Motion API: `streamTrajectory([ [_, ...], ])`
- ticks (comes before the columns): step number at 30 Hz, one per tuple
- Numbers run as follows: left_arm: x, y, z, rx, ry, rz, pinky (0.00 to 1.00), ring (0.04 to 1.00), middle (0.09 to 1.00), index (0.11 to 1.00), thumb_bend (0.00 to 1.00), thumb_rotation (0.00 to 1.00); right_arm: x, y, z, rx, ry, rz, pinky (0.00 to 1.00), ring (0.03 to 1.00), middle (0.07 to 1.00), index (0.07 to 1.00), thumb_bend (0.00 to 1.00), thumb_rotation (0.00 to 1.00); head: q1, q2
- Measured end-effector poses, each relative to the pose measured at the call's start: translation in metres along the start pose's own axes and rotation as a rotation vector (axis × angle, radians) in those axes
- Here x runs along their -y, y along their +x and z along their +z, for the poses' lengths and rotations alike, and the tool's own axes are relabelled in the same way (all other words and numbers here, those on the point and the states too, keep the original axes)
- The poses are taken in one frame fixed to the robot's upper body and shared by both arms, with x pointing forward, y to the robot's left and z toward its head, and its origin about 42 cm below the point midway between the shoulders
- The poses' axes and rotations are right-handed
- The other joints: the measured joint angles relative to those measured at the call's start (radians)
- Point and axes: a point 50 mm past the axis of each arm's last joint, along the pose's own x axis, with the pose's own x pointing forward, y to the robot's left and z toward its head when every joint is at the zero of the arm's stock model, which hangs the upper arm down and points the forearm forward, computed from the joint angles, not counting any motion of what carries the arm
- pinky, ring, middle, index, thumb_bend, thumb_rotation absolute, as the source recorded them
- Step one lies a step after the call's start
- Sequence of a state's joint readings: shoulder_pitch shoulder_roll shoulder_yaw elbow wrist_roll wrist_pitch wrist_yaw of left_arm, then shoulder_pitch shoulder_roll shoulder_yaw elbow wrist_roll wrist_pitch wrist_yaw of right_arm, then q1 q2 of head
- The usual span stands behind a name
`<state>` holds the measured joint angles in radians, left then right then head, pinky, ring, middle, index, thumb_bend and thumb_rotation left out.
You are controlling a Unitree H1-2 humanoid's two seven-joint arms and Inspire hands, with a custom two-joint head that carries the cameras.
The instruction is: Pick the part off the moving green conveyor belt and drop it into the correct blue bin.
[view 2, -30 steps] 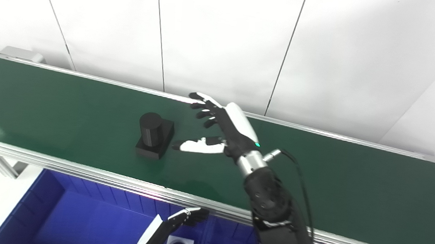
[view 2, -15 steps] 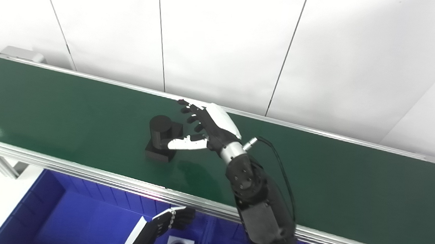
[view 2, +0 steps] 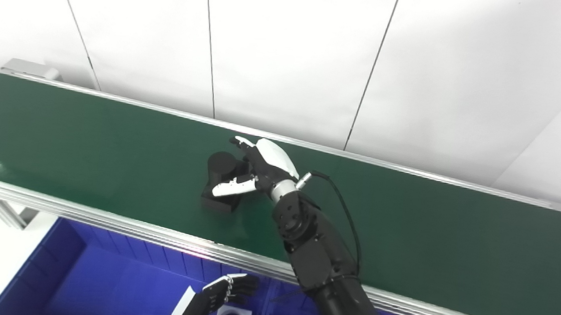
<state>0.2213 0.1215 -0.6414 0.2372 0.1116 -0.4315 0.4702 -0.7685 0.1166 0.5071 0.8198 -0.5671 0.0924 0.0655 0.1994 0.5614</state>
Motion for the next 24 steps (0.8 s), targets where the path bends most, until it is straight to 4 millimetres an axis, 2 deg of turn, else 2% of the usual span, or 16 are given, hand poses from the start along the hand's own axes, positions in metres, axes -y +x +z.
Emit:
streamTrajectory([
  [4,0.001,-0.001,0.0,0.005,0.009,0.011,0.67,0.719,0.741,0.735,0.88,0.32,-0.008,0.005,-0.004,-0.006,-0.056,-0.009,0.68,0.816,0.885,0.899,0.84,0.31,0.0,0.003],
  [6,0.001,-0.001,0.001,0.008,0.014,0.015,0.67,0.717,0.741,0.737,0.87,0.32,-0.014,0.007,-0.005,-0.008,-0.074,-0.017,0.59,0.741,0.805,0.835,0.8,0.2,-0.002,0.006],
  [8,0.002,-0.001,0.001,0.009,0.014,0.016,0.68,0.718,0.742,0.737,0.87,0.32,-0.016,0.008,-0.008,0.01,-0.089,-0.04,0.57,0.703,0.759,0.802,0.78,0.15,-0.005,0.008],
  [11,0.003,-0.002,0.001,0.009,0.013,0.013,0.68,0.721,0.742,0.737,0.87,0.32,-0.02,0.007,-0.011,0.05,-0.101,-0.084,0.52,0.625,0.675,0.718,0.69,0.06,-0.005,0.011],
  [13,0.004,-0.002,0.001,0.01,0.012,0.012,0.68,0.72,0.74,0.739,0.87,0.31,-0.022,0.006,-0.011,0.088,-0.115,-0.128,0.42,0.504,0.47,0.563,0.55,0.01,-0.006,0.015],
  [14,0.004,-0.002,0.001,0.01,0.012,0.012,0.68,0.721,0.741,0.74,0.87,0.31,-0.023,0.006,-0.011,0.105,-0.121,-0.152,0.41,0.49,0.45,0.55,0.53,0.0,-0.008,0.015],
  [18,0.004,-0.002,0.001,0.011,0.013,0.01,0.68,0.72,0.744,0.742,0.86,0.3,-0.029,0.004,-0.012,0.154,-0.148,-0.213,0.38,0.457,0.432,0.544,0.51,0.0,-0.012,0.017],
  [22,0.003,-0.002,0.001,0.012,0.013,0.01,0.69,0.729,0.751,0.743,0.86,0.3,-0.033,0.002,-0.013,0.184,-0.177,-0.255,0.4,0.478,0.437,0.545,0.51,0.0,-0.015,0.018],
  [24,0.002,-0.002,0.001,0.011,0.012,0.012,0.69,0.73,0.754,0.748,0.86,0.31,-0.033,0.001,-0.014,0.188,-0.182,-0.268,0.44,0.52,0.455,0.538,0.51,0.0,-0.021,0.023],
])
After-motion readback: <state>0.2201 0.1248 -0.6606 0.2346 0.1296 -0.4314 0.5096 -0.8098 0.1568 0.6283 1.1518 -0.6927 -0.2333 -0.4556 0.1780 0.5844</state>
